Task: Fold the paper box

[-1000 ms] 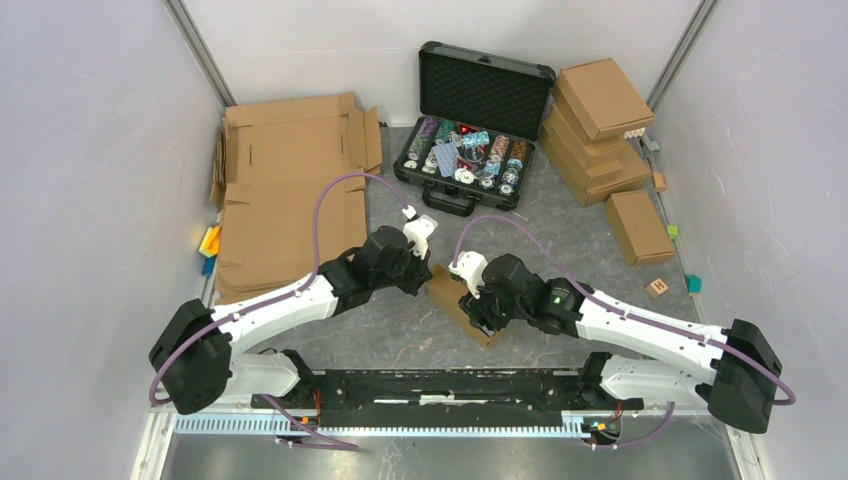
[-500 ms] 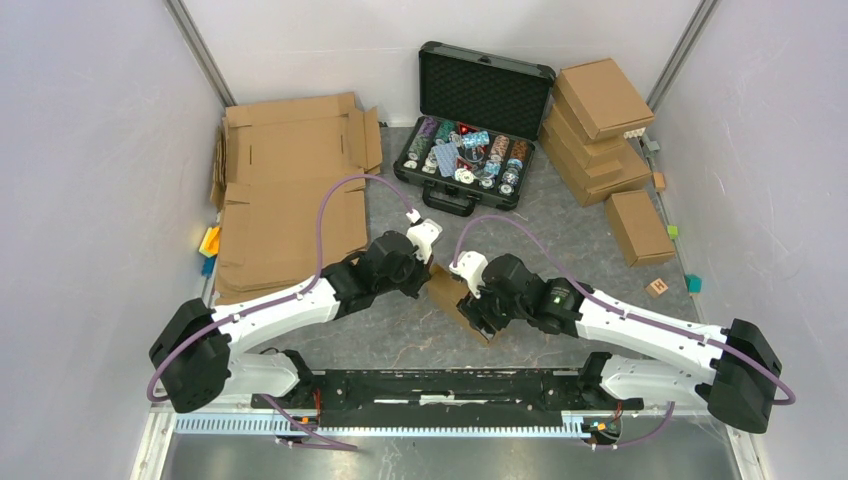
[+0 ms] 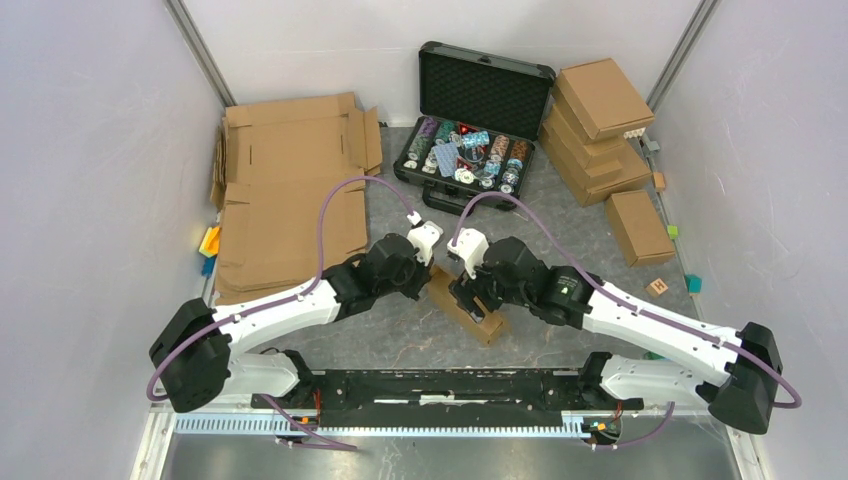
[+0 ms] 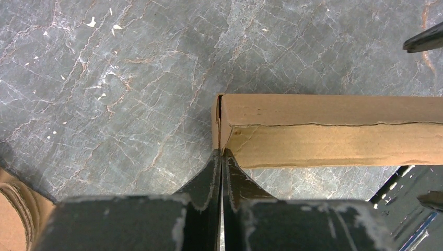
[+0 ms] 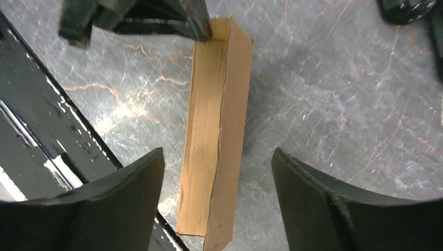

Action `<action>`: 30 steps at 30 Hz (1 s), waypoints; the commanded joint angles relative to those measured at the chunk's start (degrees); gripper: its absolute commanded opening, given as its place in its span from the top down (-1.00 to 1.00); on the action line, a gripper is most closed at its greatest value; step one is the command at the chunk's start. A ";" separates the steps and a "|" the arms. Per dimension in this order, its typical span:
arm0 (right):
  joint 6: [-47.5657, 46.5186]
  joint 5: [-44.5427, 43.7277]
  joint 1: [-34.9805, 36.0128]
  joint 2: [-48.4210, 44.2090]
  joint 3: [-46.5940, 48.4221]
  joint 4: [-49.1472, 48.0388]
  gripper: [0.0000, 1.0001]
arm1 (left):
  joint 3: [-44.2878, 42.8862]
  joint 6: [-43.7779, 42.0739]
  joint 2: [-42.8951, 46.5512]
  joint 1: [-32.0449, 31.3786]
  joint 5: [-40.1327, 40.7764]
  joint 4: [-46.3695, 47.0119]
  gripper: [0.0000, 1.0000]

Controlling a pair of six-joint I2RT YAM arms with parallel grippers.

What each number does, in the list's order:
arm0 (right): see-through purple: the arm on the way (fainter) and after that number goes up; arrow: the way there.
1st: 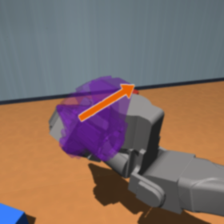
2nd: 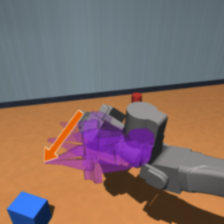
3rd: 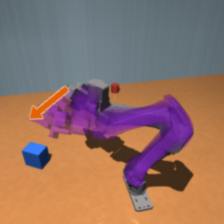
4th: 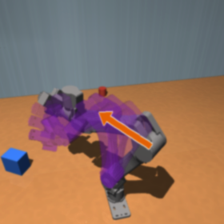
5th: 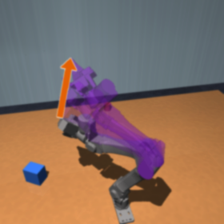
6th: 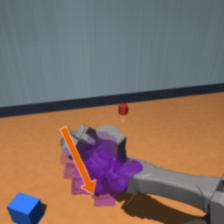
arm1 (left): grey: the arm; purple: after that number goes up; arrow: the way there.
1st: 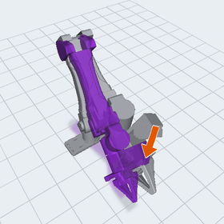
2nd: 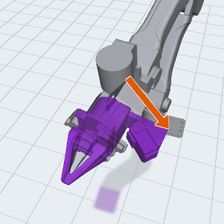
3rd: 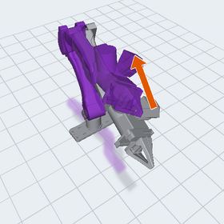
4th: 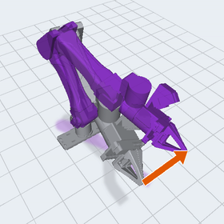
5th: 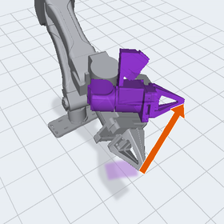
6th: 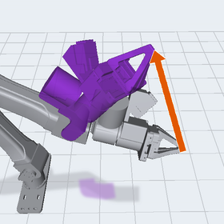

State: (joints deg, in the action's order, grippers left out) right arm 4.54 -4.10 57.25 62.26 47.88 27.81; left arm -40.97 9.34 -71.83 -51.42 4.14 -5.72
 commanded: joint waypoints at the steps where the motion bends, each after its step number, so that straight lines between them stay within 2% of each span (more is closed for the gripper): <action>1: -0.17 -1.20 0.02 -2.00 2.75 -3.04 -0.47 | 0.39 -0.11 0.62 -0.61 0.82 0.34 0.95; 7: 0.38 1.19 -0.06 0.55 1.07 -4.81 0.05 | 0.38 0.50 0.65 -0.96 0.70 0.53 0.96; 16: 0.43 2.75 -0.05 1.29 -2.45 -5.79 0.54 | 1.22 1.50 1.25 -1.10 0.37 0.79 0.89; 25: 0.21 3.92 -0.05 1.99 -4.76 -6.31 0.62 | 0.75 5.76 3.03 -1.13 -1.68 -0.44 0.34; 30: 0.30 3.92 -0.08 2.08 -5.82 -6.88 0.53 | 0.03 7.69 6.31 -1.00 -2.30 -3.68 0.18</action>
State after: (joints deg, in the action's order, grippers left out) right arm 5.02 -1.21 57.25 63.61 43.62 21.19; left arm -40.12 13.41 -69.08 -52.27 3.05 -7.35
